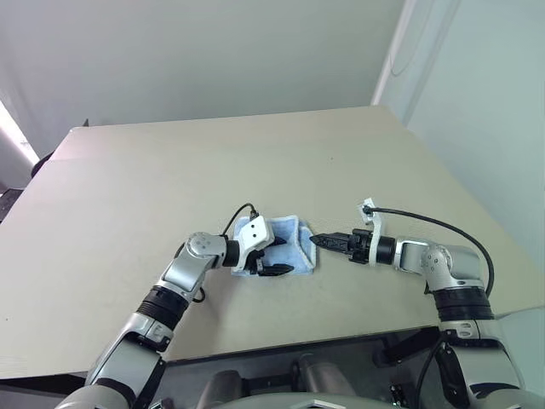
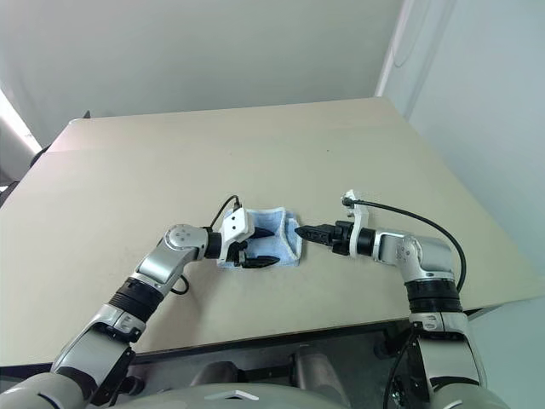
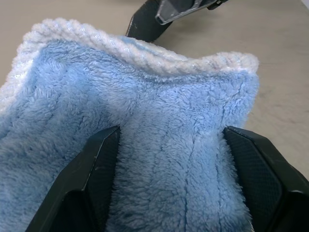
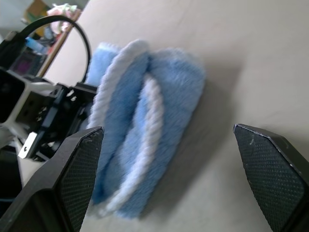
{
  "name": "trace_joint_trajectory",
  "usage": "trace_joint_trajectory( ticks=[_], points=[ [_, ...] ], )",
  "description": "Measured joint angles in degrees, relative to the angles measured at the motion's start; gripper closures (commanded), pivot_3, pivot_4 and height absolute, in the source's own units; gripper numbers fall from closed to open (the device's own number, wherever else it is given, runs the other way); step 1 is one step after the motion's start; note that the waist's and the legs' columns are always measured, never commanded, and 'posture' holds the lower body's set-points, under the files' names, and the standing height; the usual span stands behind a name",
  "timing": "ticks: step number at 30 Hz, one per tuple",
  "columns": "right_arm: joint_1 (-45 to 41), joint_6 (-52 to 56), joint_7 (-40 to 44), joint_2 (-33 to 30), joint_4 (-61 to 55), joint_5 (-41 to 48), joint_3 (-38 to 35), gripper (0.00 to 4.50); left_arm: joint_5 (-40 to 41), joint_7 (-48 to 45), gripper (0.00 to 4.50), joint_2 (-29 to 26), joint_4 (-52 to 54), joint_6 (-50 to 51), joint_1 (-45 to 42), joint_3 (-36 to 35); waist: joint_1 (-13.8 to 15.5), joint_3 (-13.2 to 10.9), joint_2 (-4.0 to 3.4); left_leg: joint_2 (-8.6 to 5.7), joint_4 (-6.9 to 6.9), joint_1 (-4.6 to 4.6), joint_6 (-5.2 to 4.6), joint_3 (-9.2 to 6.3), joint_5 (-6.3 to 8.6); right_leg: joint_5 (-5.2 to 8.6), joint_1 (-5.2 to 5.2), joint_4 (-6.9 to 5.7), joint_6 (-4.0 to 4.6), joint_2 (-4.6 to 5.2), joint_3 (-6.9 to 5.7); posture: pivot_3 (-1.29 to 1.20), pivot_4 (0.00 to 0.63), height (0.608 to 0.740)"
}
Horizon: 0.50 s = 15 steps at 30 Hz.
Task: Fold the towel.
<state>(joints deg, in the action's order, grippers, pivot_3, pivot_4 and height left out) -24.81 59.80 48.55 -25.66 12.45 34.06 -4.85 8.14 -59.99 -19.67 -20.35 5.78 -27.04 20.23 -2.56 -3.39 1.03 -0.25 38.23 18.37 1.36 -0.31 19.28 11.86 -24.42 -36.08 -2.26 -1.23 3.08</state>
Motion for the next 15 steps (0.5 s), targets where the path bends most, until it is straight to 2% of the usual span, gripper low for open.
trace_joint_trajectory(
  ticks=[7, 15],
  points=[
    [-2.6, 7.7, 0.8, -0.9, 1.7, 1.0, 1.8, 0.00, 5.2, -2.5, 0.98, -0.7, 7.8, -0.5, 2.1, -5.4, -0.1, 0.0, 0.00, 0.03, 0.00, -0.02, 0.00, 0.00, 0.00, 0.00, -0.01, -0.03, 0.00, -0.03, -0.01, 0.00, 0.000, 0.740],
    [-7.9, 19.3, 1.2, 1.2, 9.4, 4.5, -0.3, 0.00, 6.1, -2.8, 0.98, -5.4, 12.6, 0.4, 5.8, -7.4, -0.2, 0.0, -0.01, 0.08, -0.02, -0.02, -0.02, 0.00, 0.01, -0.01, -0.01, -0.03, 0.00, -0.08, -0.04, 0.00, 0.000, 0.740]
  ],
)
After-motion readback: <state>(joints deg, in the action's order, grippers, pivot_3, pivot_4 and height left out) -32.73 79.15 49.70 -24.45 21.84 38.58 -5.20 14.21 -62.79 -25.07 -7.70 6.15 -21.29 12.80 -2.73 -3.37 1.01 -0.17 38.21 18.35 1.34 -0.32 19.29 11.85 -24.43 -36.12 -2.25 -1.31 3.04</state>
